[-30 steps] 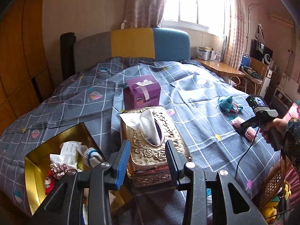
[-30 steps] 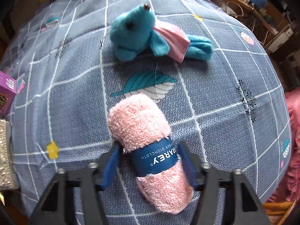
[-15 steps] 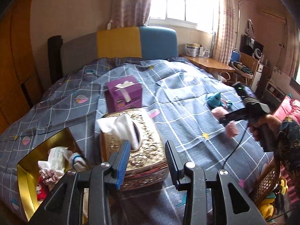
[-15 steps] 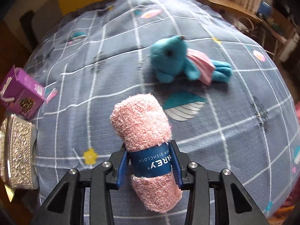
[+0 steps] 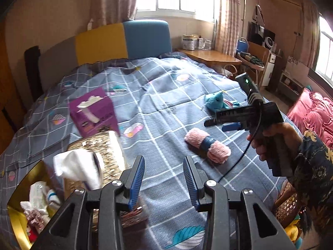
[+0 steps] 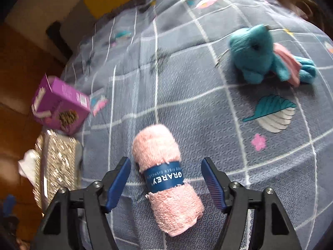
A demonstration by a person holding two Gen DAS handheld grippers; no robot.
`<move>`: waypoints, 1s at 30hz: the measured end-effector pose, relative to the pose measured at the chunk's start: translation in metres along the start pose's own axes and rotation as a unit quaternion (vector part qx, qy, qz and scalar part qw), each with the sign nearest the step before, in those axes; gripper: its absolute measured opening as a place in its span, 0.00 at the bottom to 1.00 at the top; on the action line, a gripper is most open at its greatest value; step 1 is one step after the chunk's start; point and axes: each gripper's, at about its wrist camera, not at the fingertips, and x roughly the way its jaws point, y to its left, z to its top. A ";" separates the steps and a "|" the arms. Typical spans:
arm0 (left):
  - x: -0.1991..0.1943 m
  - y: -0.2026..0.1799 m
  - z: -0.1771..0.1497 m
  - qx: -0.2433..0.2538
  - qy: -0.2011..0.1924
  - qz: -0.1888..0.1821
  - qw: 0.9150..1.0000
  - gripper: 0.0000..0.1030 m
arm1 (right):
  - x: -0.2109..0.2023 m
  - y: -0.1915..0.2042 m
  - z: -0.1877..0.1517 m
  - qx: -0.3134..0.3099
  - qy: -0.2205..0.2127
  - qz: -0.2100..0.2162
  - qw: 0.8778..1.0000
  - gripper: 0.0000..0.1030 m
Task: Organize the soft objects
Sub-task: 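Grasp the pink towel with the right tool and pass it toward the left tool, then grasp the pink towel with the left tool while the right tool releases it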
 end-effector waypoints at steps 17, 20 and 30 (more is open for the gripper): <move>0.185 -0.054 0.038 -0.112 0.185 -0.160 0.963 0.46 | -0.060 -0.060 0.008 0.148 -0.125 -0.016 0.981 0.76; 0.207 -0.061 0.038 -0.131 0.204 -0.160 0.957 0.64 | -0.063 -0.061 0.008 0.150 -0.133 -0.019 0.979 0.76; 0.234 -0.080 0.037 -0.140 0.214 -0.098 0.962 0.49 | -0.074 -0.079 0.003 0.191 -0.162 -0.020 0.968 0.77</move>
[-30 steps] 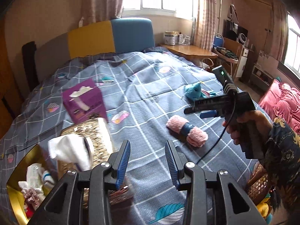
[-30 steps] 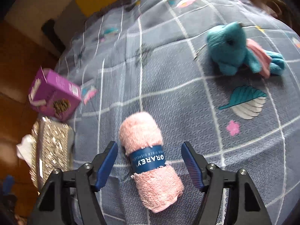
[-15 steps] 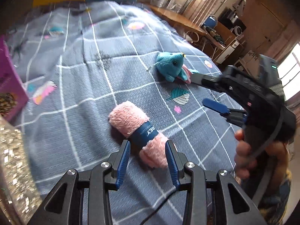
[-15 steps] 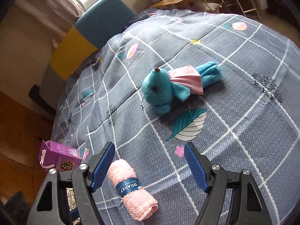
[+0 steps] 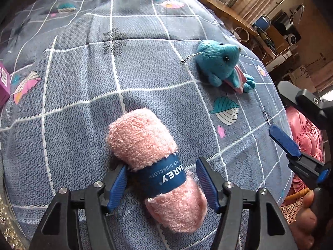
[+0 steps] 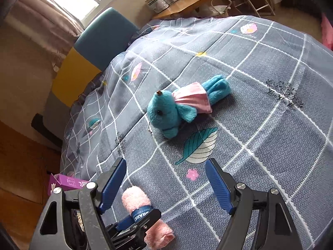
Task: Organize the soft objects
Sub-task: 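Grasp the pink towel with the left tool while the right tool releases it, then grasp the teal plush toy with the right tool while the left tool holds the towel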
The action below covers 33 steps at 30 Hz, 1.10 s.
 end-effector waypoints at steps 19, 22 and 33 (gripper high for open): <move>-0.021 0.023 -0.036 0.072 -0.045 0.000 0.996 0.43 | 0.095 0.076 0.039 -0.301 -0.019 -0.167 0.939 0.71; -0.017 0.021 -0.034 0.068 -0.042 0.001 0.997 0.44 | 0.118 0.075 0.042 -0.319 0.007 -0.187 0.929 0.43; -0.024 0.028 -0.035 0.046 -0.052 -0.005 0.998 0.39 | 0.046 0.093 0.024 -0.304 -0.027 -0.145 0.941 0.29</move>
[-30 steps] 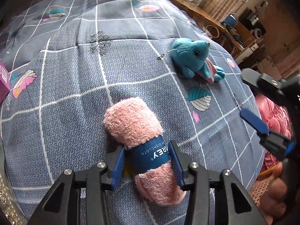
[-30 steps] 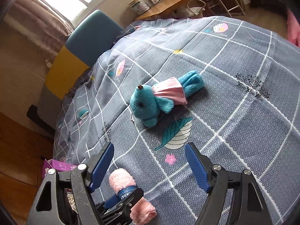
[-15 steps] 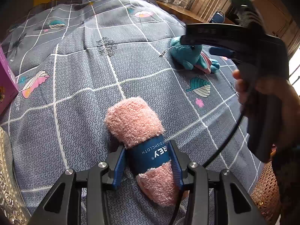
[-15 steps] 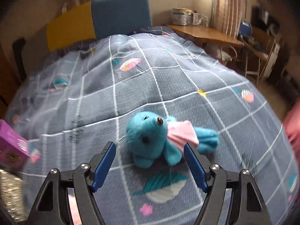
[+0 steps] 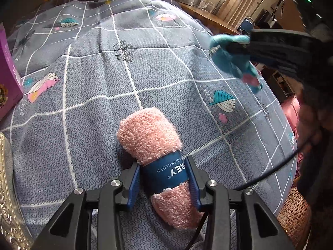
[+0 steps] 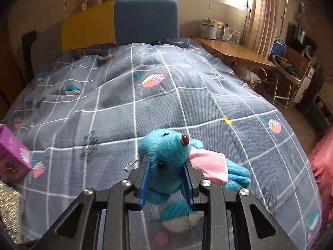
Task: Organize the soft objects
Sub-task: 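Grasp the teal plush toy with the right tool while the left tool holds the towel, then carry the pink towel into the gold tray and open the left tool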
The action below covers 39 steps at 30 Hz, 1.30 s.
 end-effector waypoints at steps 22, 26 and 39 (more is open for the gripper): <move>-0.152 0.051 0.080 -0.022 -0.131 0.062 0.989 0.38 | 0.013 0.037 -0.073 -0.065 0.072 0.010 0.995 0.37; -0.184 0.098 0.114 -0.047 -0.162 0.113 0.979 0.38 | 0.012 0.039 -0.073 -0.068 0.069 0.006 0.995 0.38; -0.262 0.254 0.035 -0.170 -0.214 0.210 0.939 0.38 | 0.013 0.044 -0.074 -0.088 0.068 -0.003 0.994 0.38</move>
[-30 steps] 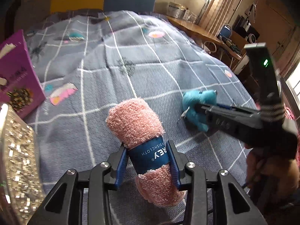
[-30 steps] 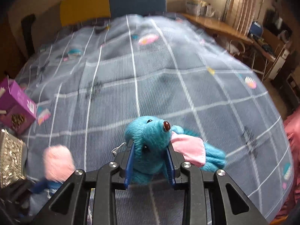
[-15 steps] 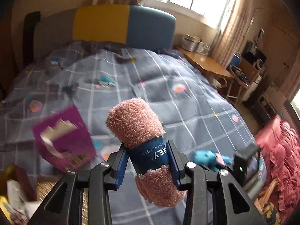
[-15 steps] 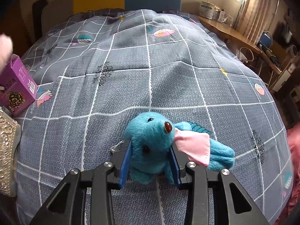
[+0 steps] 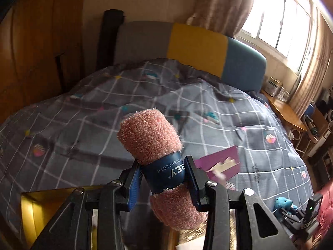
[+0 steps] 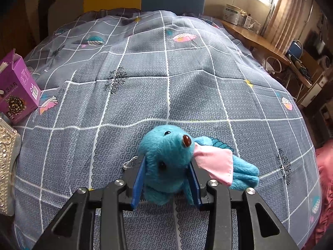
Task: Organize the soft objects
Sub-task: 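Carry the pink towel into the gold tray and open the left tool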
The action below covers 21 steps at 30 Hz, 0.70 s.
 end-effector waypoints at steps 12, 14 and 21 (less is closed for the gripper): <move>-0.049 0.054 -0.093 -0.018 -0.016 0.026 0.999 0.38 | 0.000 0.011 -0.003 -0.030 -0.010 -0.031 0.999 0.39; -0.056 0.057 -0.102 -0.020 -0.018 0.028 0.999 0.38 | 0.002 0.011 -0.004 -0.032 -0.006 -0.032 0.999 0.41; -0.082 0.061 -0.126 -0.010 -0.032 0.037 0.999 0.39 | 0.006 0.010 -0.006 -0.024 0.003 -0.026 0.999 0.46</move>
